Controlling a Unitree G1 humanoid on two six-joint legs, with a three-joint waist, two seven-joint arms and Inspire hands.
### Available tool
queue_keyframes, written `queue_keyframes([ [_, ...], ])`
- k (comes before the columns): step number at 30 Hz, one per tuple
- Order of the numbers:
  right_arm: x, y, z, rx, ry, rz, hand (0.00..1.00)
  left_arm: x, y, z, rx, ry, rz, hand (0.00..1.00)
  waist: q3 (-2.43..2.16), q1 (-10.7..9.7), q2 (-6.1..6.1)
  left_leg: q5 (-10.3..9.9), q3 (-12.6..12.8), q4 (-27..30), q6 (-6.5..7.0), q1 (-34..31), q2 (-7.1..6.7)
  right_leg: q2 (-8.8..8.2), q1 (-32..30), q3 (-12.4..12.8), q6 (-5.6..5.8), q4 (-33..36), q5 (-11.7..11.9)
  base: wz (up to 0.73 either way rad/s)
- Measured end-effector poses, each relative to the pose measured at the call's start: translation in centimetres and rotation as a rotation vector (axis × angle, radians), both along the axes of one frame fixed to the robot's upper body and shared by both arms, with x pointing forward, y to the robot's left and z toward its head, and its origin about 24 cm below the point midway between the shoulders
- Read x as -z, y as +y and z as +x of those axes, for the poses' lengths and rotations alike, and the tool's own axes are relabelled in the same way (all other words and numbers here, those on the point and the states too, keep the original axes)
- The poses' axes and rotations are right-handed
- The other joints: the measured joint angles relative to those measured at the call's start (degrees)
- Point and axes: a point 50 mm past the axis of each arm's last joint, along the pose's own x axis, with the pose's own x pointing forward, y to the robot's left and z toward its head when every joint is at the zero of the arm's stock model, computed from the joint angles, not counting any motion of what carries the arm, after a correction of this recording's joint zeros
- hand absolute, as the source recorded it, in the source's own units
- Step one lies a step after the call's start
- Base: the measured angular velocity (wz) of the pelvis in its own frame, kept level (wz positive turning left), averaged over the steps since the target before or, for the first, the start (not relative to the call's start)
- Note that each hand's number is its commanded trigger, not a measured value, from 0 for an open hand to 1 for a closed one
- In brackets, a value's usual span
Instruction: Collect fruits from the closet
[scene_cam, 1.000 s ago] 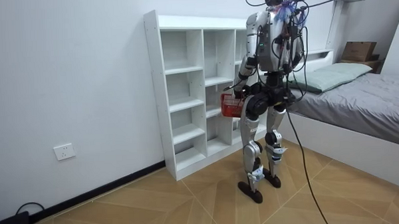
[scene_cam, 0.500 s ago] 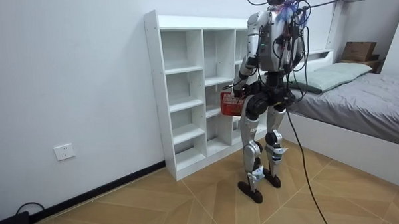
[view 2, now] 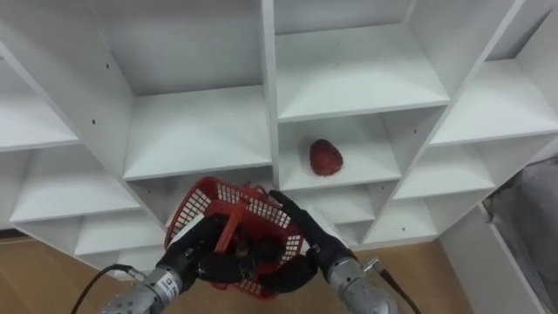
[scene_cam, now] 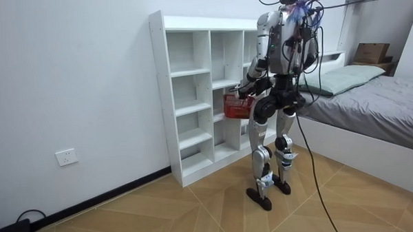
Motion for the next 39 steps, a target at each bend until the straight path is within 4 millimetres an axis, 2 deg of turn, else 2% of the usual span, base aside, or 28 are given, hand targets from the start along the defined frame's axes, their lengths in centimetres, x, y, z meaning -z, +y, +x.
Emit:
queue_keyframes([
  [7, -1.9, -0.2, 0.3, 0.012, -0.089, 0.024, 0.0, 0.4, 1.3, -0.6, -0.082, 0.018, 0.025, 1.0, -0.08, -0.3, 0.11, 0.0, 0.3, -1.5, 0.0, 3.3, 0.12, 0.72, 3.4, 1.3, 0.37, -2.5, 0.4, -0.06],
  [11, -2.1, -0.2, 0.4, 0.046, -0.112, 0.025, 0.0, 0.4, 1.6, -0.6, -0.131, 0.015, 0.033, 1.0, -0.04, -0.7, 0.0, 0.0, 0.4, -1.7, 0.0, 3.7, 0.05, 0.68, 3.6, 1.6, 0.45, -2.6, 0.5, -0.06],
  [13, -2.2, -0.4, 0.5, 0.067, -0.122, 0.022, 0.0, 0.5, 1.8, -0.6, -0.15, 0.015, 0.045, 1.0, 0.08, -1.4, -0.19, 0.0, 0.5, -1.7, 0.01, 3.9, 0.03, 0.66, 3.9, 1.6, 0.5, -2.8, 0.5, 0.0],
  [16, -2.9, -0.5, 0.6, 0.081, -0.16, 0.028, 0.0, 0.6, 2.2, -0.7, -0.171, 0.022, 0.044, 1.0, 0.31, -1.5, -0.56, 0.0, 1.5, -1.9, 0.01, 4.5, 0.21, 0.78, 4.3, 2.1, 0.48, -3.1, 0.7, -0.1],
  [19, -3.4, -0.6, 1.0, 0.104, -0.193, 0.033, 0.0, 0.5, 2.7, -0.6, -0.218, 0.028, 0.015, 1.0, 0.29, -1.7, -0.82, 0.0, 1.6, -2.4, 0.0, 5.3, 0.58, 1.14, 5.5, 2.6, 0.41, -4.7, 1.4, -0.05],
  [22, -3.6, -1.3, 1.2, 0.149, -0.21, 0.029, 0.0, 0.6, 3.1, -0.6, -0.242, 0.041, 0.01, 1.0, 0.27, -1.6, -0.96, -0.1, 1.8, -2.7, -0.11, 5.9, 0.76, 1.78, 6.1, 3.1, 0.42, -5.3, 1.6, -0.01],
  [31, -3.9, -1.7, 1.4, 0.215, -0.214, 0.08, 0.0, 1.1, 3.5, -1.5, -0.281, 0.08, -0.014, 1.0, 0.21, -1.5, -0.89, -0.2, 2.5, -2.7, -0.26, 6.4, 1.04, 2.0, 6.5, 3.1, 0.25, -5.6, 1.9, -0.04],
  [39, -3.4, -2.9, 0.6, 0.326, -0.175, 0.142, 0.0, 1.5, 4.3, -2.0, -0.316, 0.105, 0.0, 1.0, 0.09, -1.5, -0.96, -0.2, 2.6, -2.7, -0.32, 7.5, 1.1, 2.04, 7.5, 3.1, 0.26, -5.5, 1.9, 0.0],
])
